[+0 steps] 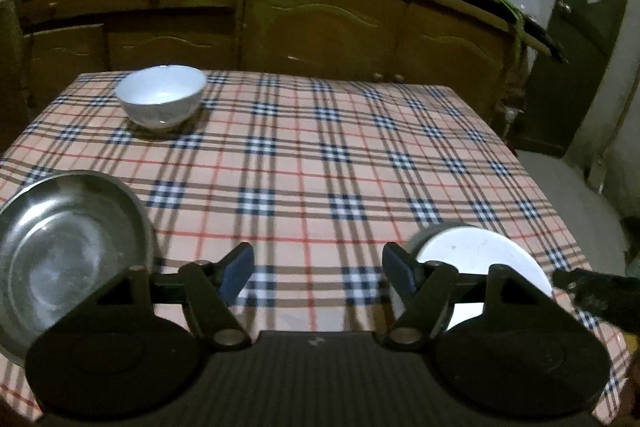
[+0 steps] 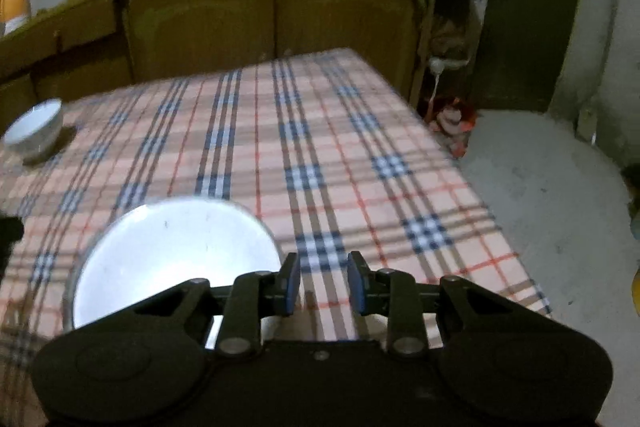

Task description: Organize plates and bowls

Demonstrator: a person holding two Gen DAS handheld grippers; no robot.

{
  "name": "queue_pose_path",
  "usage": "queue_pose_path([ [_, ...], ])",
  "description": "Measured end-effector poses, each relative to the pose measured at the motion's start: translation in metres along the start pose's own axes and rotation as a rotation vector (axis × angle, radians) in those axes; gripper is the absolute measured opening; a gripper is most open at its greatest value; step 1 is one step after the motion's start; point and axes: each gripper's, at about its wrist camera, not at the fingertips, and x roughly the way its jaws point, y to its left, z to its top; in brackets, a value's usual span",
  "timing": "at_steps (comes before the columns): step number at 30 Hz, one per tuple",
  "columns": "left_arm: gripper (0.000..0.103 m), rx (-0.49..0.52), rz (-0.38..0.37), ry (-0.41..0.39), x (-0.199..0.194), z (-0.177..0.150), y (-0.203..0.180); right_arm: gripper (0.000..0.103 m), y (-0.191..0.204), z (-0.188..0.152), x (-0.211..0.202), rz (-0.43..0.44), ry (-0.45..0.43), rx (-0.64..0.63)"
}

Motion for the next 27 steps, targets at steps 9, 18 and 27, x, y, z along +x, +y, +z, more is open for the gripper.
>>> queue_pose_path([
  [9,0.077,-0.027,0.071,-0.035,-0.013,0.023,0.028,0.043,0.047,0.035,-0.016,0.172,-0.069,-0.023],
  [18,0.077,-0.051,0.141,-0.056,-0.013,0.046,0.069,0.05,0.123,0.068,-0.01,0.319,-0.068,-0.081],
  [27,0.077,-0.069,0.201,-0.063,0.002,0.072,0.113,0.05,0.191,0.092,0.008,0.4,-0.067,-0.128],
])
